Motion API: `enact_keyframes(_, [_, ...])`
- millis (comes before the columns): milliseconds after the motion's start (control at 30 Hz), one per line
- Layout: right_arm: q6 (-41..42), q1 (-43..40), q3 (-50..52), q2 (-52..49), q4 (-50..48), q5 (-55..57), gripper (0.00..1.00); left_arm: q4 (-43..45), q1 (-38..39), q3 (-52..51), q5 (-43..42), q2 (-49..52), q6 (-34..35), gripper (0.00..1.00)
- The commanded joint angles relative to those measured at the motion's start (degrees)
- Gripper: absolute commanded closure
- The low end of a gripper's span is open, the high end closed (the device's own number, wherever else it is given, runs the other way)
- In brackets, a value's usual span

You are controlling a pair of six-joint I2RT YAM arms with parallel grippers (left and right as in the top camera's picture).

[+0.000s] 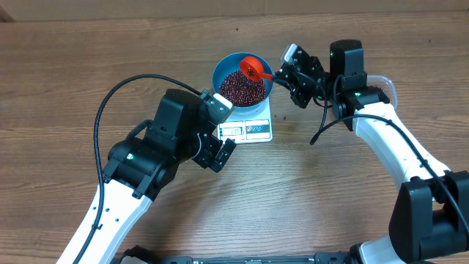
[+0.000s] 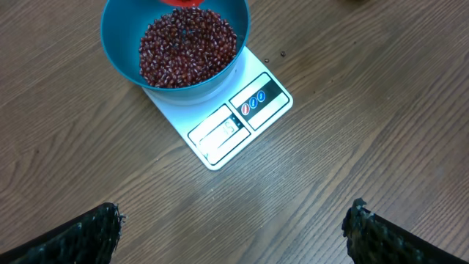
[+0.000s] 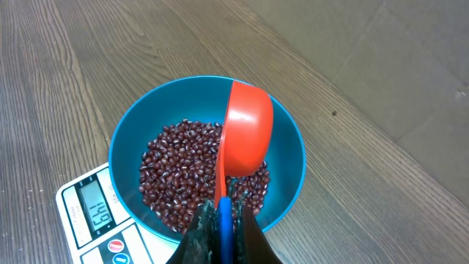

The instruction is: Scoop item into bowl and weigh 150g on scale

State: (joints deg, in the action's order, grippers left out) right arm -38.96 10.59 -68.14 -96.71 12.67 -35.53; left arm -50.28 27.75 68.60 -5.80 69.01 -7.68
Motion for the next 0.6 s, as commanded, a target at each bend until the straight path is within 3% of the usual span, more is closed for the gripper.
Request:
enact_keyframes(0, [-0.13, 0.33, -0.55, 1.33, -0.37, 0.33, 0.96, -0.09, -0.2, 0.02, 0.0, 0.09, -1.09, 0.01])
enact_keyframes(433, [-0.11, 0.33, -0.55, 1.33, -2.56, 1.36, 0.96, -0.07, -0.2, 0.02, 0.0, 0.09, -1.09, 0.0])
enact_keyframes(567, [-0.28, 0.44, -0.55, 1.33, 0.68, 1.03, 0.96, -0.09, -0.2, 0.02, 0.0, 0.09, -1.09, 0.01])
